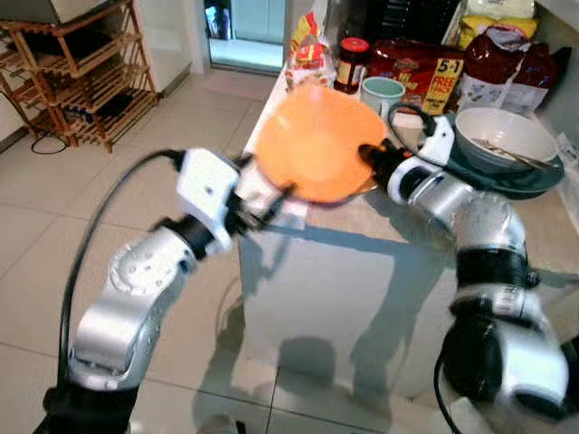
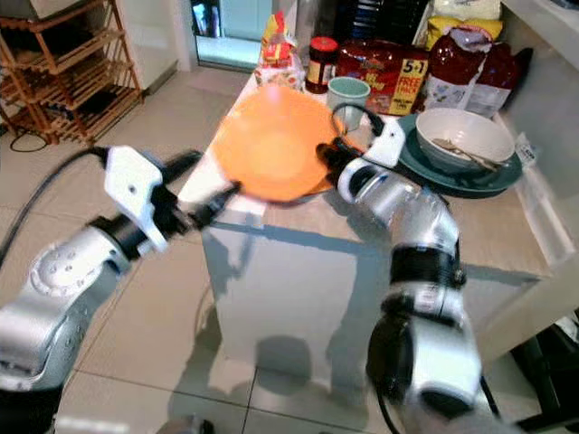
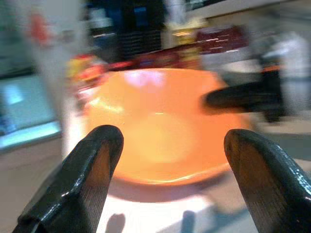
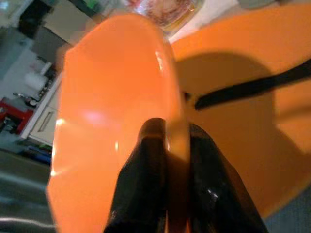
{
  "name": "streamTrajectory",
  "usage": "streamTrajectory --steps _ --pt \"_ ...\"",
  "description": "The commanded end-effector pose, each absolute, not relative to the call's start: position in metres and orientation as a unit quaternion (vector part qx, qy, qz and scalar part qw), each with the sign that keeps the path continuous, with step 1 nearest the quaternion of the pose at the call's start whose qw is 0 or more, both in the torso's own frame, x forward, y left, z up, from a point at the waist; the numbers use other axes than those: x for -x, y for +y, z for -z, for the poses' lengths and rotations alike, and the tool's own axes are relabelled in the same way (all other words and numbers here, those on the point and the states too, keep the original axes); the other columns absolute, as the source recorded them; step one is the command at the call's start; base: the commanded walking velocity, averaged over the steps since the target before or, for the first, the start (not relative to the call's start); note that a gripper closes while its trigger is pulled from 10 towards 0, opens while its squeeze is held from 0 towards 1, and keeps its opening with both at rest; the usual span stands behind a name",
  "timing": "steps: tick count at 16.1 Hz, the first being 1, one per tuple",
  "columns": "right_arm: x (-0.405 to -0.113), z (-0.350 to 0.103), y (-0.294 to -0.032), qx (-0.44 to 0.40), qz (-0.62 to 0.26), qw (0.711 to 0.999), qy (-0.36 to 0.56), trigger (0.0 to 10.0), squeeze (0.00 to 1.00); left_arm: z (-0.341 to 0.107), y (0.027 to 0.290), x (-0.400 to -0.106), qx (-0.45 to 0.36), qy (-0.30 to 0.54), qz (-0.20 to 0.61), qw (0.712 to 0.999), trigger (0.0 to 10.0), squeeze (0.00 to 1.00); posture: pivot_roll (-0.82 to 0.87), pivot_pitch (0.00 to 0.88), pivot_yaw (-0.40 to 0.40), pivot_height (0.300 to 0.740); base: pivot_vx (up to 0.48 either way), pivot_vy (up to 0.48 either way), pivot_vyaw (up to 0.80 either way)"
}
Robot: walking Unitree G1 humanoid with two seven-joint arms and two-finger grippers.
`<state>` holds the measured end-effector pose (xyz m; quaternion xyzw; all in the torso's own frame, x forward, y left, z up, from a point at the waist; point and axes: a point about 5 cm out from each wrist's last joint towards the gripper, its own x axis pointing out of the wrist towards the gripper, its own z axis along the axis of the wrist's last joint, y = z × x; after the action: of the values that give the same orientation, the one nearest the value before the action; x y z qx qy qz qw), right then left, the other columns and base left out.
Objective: Setting the table
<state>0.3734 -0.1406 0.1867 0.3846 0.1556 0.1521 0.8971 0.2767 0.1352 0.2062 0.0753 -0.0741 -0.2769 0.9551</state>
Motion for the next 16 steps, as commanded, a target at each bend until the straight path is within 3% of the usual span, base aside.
streamTrajectory --steps 1,7,11,12,13,16 --pt "-0.369 -0.202 -0.142 -0.381 -0.161 0.903 0.121 0.0 0.00 -0.211 0.142 -0.282 -0.070 -0.085 0.244 0.964 10.0 0.00 0.13 0.004 -0.018 0.740 0.000 0.000 0.00" --pt "-0.347 -0.217 -0.161 -0.417 -0.114 0.900 0.050 0.0 0.00 -0.218 0.148 -0.284 -0.047 -0.107 0.207 0.971 10.0 0.00 0.13 0.026 -0.016 0.740 0.000 0.000 0.00" --pt "-0.334 -0.236 -0.177 -0.359 -0.082 0.929 -0.022 0.0 0.00 -0.220 0.141 -0.275 -0.019 -0.118 0.233 0.965 10.0 0.00 0.13 0.038 -0.024 0.740 0.000 0.000 0.00" --pt "-0.321 -0.249 -0.176 -0.271 -0.096 0.953 -0.093 9.7 0.00 -0.214 0.138 -0.271 -0.025 -0.105 0.246 0.963 10.0 0.00 0.12 0.041 -0.026 0.740 0.000 0.000 0.00" --pt "-0.310 -0.252 -0.173 -0.234 -0.104 0.961 -0.110 10.0 0.00 -0.209 0.137 -0.270 -0.024 -0.093 0.247 0.964 10.0 0.00 0.12 0.043 -0.026 0.740 0.000 0.000 0.00" --pt "-0.290 -0.256 -0.175 -0.299 -0.125 0.938 -0.125 10.0 0.00 -0.209 0.132 -0.270 -0.014 -0.095 0.246 0.964 10.0 0.00 0.10 0.045 -0.023 0.740 0.000 0.000 0.00"
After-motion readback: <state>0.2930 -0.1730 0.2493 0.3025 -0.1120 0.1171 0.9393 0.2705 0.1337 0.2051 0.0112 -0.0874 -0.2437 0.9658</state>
